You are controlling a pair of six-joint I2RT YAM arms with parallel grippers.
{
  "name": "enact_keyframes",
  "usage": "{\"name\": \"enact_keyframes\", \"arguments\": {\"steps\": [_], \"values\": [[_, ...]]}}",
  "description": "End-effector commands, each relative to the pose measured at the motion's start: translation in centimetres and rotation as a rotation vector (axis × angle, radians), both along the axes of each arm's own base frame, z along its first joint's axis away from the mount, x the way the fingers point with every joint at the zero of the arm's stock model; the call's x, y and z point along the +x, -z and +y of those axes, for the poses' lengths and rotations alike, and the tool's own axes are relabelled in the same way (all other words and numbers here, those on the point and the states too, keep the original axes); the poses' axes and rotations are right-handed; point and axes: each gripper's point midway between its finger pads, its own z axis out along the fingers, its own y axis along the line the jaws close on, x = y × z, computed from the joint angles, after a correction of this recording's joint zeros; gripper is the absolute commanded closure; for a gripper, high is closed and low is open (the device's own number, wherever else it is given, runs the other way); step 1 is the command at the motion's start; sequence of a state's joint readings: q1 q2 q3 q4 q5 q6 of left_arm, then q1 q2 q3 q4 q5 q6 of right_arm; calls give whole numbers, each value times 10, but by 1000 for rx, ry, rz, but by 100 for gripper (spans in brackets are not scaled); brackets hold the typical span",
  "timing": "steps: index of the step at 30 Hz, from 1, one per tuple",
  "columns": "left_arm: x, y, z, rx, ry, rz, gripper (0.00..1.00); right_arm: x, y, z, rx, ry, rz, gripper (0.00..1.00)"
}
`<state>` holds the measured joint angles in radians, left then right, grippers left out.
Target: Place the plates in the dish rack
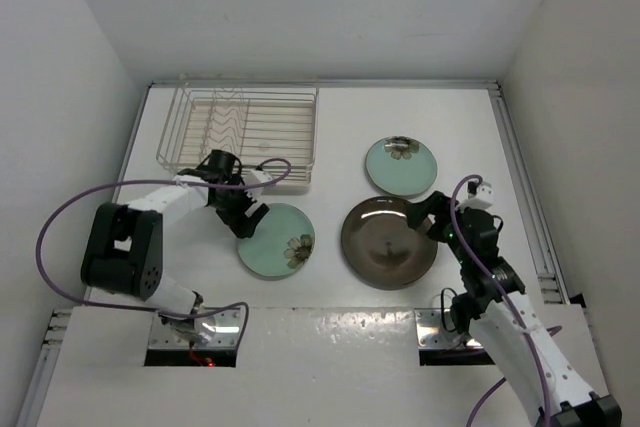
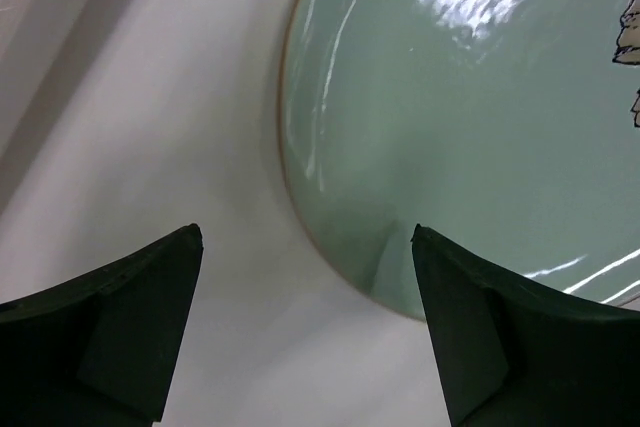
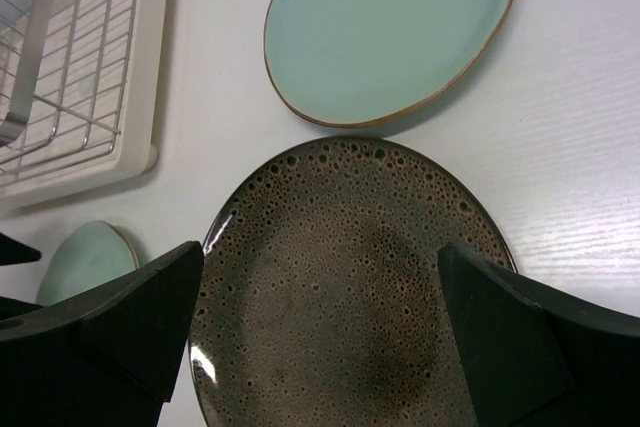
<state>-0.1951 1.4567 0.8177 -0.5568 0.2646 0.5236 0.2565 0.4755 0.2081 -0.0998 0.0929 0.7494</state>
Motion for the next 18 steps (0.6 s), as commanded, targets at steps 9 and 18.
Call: {"name": "enact_keyframes", "arguments": {"steps": [9,18], "values": [[-29,43,-25,-135,171,183,23,-10,-8,-9,-24,25,8,0],[-57,54,-44,-116,315,260,87,-13,-10,-10,-20,33,12,0]]}}
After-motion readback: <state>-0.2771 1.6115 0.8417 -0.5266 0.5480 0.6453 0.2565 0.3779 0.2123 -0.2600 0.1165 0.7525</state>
